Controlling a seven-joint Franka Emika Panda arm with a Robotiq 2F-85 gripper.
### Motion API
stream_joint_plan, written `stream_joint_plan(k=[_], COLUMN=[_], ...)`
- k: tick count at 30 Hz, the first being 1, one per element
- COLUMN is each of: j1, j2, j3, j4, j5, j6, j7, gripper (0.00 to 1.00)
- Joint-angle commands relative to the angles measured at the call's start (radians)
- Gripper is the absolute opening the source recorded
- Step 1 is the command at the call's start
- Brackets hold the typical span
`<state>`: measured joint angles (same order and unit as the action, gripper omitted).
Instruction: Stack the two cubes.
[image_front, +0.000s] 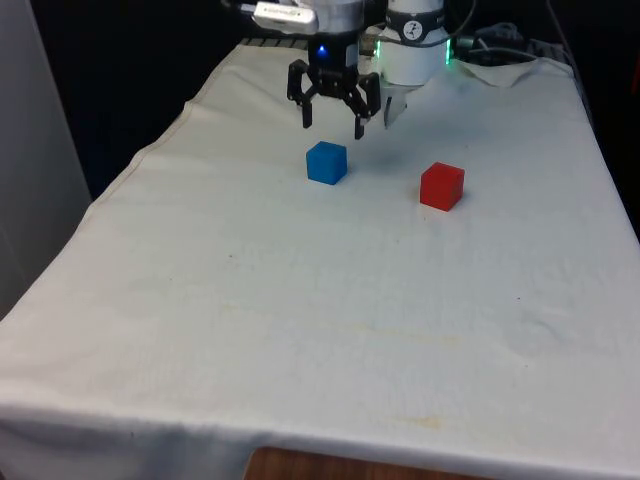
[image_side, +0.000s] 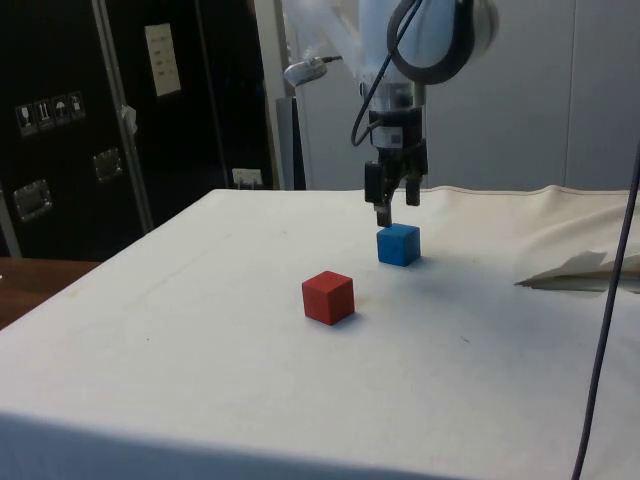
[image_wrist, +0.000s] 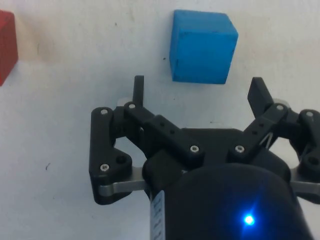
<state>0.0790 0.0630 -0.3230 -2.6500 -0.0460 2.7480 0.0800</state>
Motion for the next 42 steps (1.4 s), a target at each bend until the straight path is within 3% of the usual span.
stream_joint_plan(k=[1, 2, 3, 4, 6, 10, 11, 12, 17, 20, 21, 22, 28, 36, 37, 38, 42], j1=[0.001, 0.0, 0.001, 0.0, -0.001, -0.004, 0.001, -0.004, -0.007, -0.005, 0.001, -0.004, 0.001, -0.01, 0.001, -0.01, -0.015], j2=[0.001, 0.006, 0.009, 0.011, 0.027, 0.049, 0.057, 0.055, 0.08, 0.085, 0.096, 0.088, 0.098, 0.119, 0.119, 0.119, 0.141], j3=[0.01, 0.011, 0.001, 0.012, 0.015, 0.02, 0.004, 0.022, 0.028, 0.022, 0.009, 0.019, 0.009, 0.033, 0.01, 0.033, 0.038], j4=[-0.008, -0.008, 0.0, -0.008, -0.008, -0.007, 0.001, -0.007, -0.005, -0.002, 0.004, -0.001, 0.004, 0.008, 0.012, 0.008, 0.012], j5=[0.041, 0.045, 0.009, 0.05, 0.064, 0.078, 0.038, 0.083, 0.097, 0.085, 0.059, 0.079, 0.059, 0.1, 0.062, 0.1, 0.111], j6=[0.018, 0.021, 0.007, 0.026, 0.04, 0.059, 0.05, 0.064, 0.089, 0.087, 0.086, 0.087, 0.086, 0.115, 0.096, 0.115, 0.142], j7=[-0.027, -0.03, -0.006, -0.032, -0.04, -0.046, -0.019, -0.048, -0.053, -0.045, -0.027, -0.041, -0.027, -0.049, -0.027, -0.049, -0.049], gripper=[1.0, 1.0, 1.0, 1.0, 1.0, 1.0, 1.0, 1.0, 1.0, 1.0, 1.0, 1.0, 1.0, 1.0, 1.0, 1.0, 1.0])
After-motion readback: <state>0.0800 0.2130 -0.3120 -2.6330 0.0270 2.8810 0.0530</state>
